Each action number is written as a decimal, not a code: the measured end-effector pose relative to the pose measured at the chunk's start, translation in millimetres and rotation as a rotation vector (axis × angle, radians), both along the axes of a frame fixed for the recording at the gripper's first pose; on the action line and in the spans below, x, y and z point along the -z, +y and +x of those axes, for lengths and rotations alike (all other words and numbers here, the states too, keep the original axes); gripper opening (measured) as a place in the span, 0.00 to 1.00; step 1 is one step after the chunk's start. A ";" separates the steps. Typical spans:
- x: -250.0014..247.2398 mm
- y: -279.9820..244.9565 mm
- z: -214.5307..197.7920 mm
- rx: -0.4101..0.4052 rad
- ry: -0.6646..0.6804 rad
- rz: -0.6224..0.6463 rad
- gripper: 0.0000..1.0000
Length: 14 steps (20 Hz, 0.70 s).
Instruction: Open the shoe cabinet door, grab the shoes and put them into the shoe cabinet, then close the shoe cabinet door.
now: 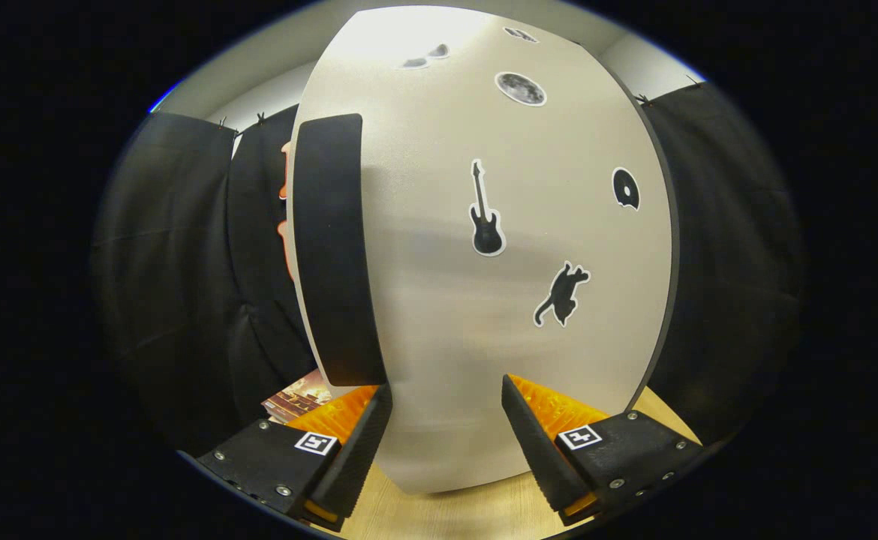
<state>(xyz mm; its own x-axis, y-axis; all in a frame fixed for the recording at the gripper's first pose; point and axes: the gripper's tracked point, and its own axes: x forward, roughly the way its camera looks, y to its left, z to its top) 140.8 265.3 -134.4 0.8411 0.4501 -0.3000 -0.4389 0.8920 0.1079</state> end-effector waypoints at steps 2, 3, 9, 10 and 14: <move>-13.2 -15.2 2.3 0.020 -0.029 -0.044 0.92; -16.5 -30.9 1.0 0.034 -0.035 -0.097 0.92; -95.1 -122.6 -30.9 0.132 -0.138 -0.098 0.93; -112.6 -137.3 -37.9 0.148 -0.160 -0.090 0.93; -171.4 -187.7 -66.4 0.194 -0.207 -0.056 0.93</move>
<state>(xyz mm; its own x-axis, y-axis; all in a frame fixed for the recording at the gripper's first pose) 74.4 77.6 37.0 0.9559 0.2619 -0.1328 -0.2665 0.9637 -0.0183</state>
